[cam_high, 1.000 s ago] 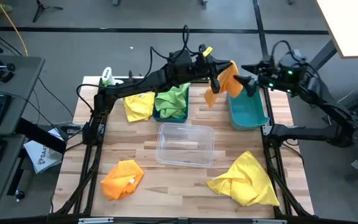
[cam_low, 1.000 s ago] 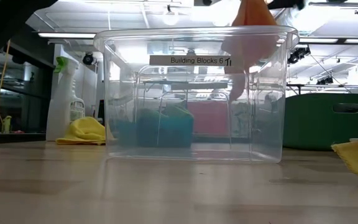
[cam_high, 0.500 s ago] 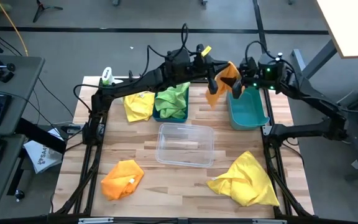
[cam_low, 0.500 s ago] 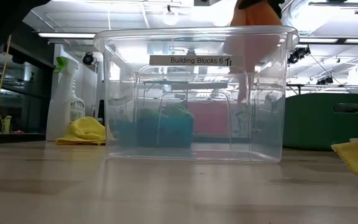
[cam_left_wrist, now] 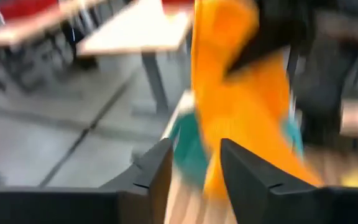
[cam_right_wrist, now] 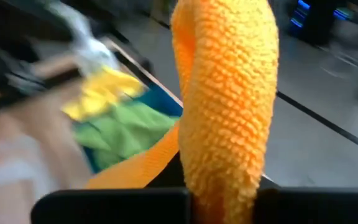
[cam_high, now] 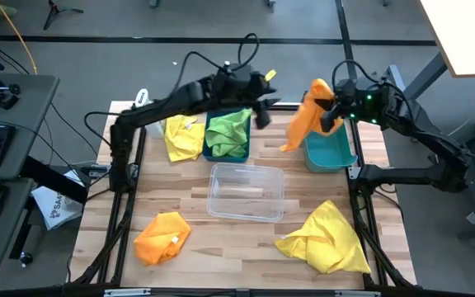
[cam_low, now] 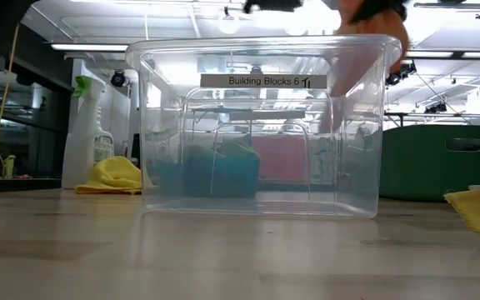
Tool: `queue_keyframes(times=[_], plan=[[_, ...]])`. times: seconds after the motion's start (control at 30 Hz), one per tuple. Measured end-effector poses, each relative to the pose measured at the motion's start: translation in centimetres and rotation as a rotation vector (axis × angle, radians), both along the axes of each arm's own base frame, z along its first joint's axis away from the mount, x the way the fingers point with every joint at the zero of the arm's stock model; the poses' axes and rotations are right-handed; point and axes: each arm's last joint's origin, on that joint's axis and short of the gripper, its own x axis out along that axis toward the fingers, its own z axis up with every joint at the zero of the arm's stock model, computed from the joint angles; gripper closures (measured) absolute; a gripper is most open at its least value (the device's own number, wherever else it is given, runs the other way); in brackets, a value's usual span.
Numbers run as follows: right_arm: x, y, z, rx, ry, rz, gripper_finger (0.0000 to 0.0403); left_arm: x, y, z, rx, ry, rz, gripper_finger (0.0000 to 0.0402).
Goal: Sort microfiber towel by color & place in baskets
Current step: Put the top orange microfiber cloth into the green bin
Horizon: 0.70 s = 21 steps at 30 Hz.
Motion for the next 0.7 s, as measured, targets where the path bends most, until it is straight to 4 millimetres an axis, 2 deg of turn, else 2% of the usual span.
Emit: queue_keyframes(times=[0.1,0.23,0.37,0.6,0.7], plan=[[-1.3,0.2,-0.6,0.007,0.098,-0.086,0.0399,-2.4,0.1,0.0,-0.037,0.149,0.005,0.0248],[-2.5,0.4,-1.4,0.009,0.204,-0.174,0.0400,-5.0,0.4,0.0,-0.093,0.170,0.005,0.0235],[-3.5,0.7,-3.3,0.012,0.195,-0.214,0.0401,-8.4,-0.1,0.9,-0.098,0.026,0.016,0.0234],[-4.6,0.2,-9.6,0.089,0.269,-0.412,0.0402,-14.4,-1.9,-0.5,-0.126,-0.250,0.066,0.0234],[-4.5,-0.4,-10.2,0.108,0.279,-0.498,0.0402,-16.6,-2.5,-1.3,-0.158,-0.324,0.104,0.0234]])
